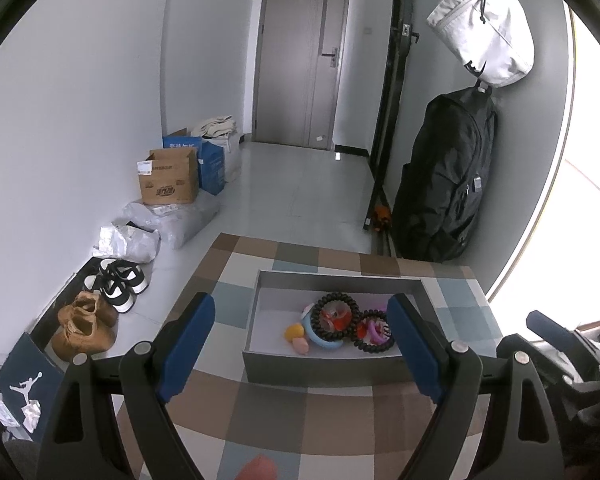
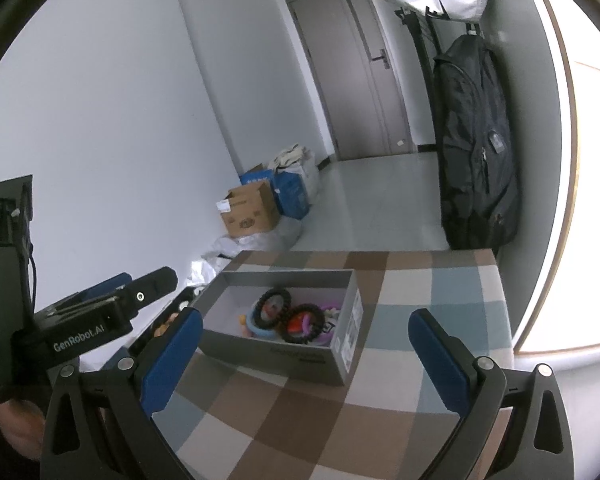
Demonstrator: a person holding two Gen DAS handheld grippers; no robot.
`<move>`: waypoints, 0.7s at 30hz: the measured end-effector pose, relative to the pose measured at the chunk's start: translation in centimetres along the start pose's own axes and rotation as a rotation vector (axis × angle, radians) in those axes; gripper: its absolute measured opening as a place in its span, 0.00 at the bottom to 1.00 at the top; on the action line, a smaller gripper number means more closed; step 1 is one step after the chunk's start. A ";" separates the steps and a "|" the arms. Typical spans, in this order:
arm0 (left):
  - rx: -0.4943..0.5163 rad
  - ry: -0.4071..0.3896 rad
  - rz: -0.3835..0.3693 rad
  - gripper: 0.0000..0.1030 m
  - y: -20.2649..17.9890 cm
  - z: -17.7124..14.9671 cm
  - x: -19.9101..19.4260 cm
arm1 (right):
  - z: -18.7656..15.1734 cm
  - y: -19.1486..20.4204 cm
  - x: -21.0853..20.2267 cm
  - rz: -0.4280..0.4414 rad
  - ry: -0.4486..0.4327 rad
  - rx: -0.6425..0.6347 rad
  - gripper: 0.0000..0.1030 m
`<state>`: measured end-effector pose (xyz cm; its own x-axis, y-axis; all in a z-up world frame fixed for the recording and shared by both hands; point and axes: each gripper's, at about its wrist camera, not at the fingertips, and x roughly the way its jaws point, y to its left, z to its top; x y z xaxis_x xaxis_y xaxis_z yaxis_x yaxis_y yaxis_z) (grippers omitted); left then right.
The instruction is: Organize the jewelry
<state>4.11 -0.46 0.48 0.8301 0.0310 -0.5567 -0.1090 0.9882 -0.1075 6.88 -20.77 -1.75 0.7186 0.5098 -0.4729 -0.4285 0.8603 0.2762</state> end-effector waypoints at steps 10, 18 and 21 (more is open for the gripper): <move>0.002 0.014 -0.029 0.82 -0.2 -0.2 0.3 | -0.2 -0.2 0.4 -0.003 0.020 0.012 1.00; 0.003 0.012 -0.023 0.82 -0.2 -0.2 0.3 | -0.3 -0.5 0.6 -0.008 0.028 0.027 1.00; -0.005 0.019 -0.022 0.82 -0.1 -0.3 0.4 | -0.4 -0.4 0.6 -0.009 0.025 0.025 1.00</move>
<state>4.32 -0.57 0.03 0.8218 0.0060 -0.5698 -0.0931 0.9879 -0.1239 7.27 -20.85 -2.44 0.7082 0.5023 -0.4962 -0.4083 0.8647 0.2926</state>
